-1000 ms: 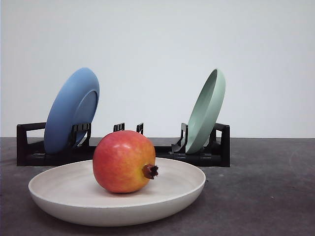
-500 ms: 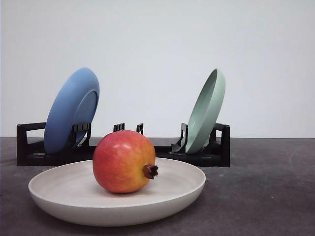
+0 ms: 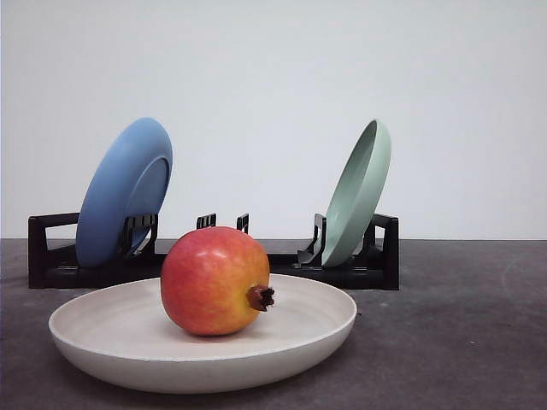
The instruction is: Place pomegranate in white plate
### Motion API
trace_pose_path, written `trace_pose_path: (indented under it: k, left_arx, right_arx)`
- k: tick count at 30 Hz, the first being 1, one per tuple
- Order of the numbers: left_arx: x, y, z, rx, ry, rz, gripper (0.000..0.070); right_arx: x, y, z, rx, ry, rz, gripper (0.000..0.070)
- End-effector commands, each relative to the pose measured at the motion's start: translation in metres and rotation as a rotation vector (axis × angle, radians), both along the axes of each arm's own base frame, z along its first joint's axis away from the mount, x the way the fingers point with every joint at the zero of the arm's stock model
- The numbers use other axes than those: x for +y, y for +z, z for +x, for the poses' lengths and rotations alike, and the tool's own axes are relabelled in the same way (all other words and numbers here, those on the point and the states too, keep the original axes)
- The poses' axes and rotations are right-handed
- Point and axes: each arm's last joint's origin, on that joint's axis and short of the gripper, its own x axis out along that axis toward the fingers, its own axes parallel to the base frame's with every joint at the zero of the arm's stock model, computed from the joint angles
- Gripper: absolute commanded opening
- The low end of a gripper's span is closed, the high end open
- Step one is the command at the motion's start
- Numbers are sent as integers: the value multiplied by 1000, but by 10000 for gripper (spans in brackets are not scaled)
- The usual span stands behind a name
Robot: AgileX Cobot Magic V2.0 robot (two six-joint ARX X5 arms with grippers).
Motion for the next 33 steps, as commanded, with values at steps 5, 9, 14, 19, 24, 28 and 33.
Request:
trace_pose_path:
  k: [5, 9, 14, 19, 24, 28, 33]
  left_arx:
    - [0, -4, 0, 9, 5, -3, 0]
    - [0, -4, 0, 9, 5, -3, 0]
    - [0, -4, 0, 9, 5, -3, 0]
    - [0, -4, 0, 9, 5, -3, 0]
    - [0, -4, 0, 9, 5, -3, 0]
    - [0, -4, 0, 9, 5, -3, 0]
    - [0, -4, 0, 9, 5, -3, 0]
  right_arx:
    - [-27, 20, -3, -302, -201, 87, 0]
    - [-39, 16, -7, -478, -273, 112, 0]
    - [-45, -12, -2, -650, -323, 112, 0]
    - [-48, -58, 8, -745, -349, 124, 0]
    - [-49, -102, 13, -754, -363, 120, 0]
    - [-49, -133, 15, -726, -363, 113, 0]
    - [-49, -160, 16, -692, -365, 104, 0]
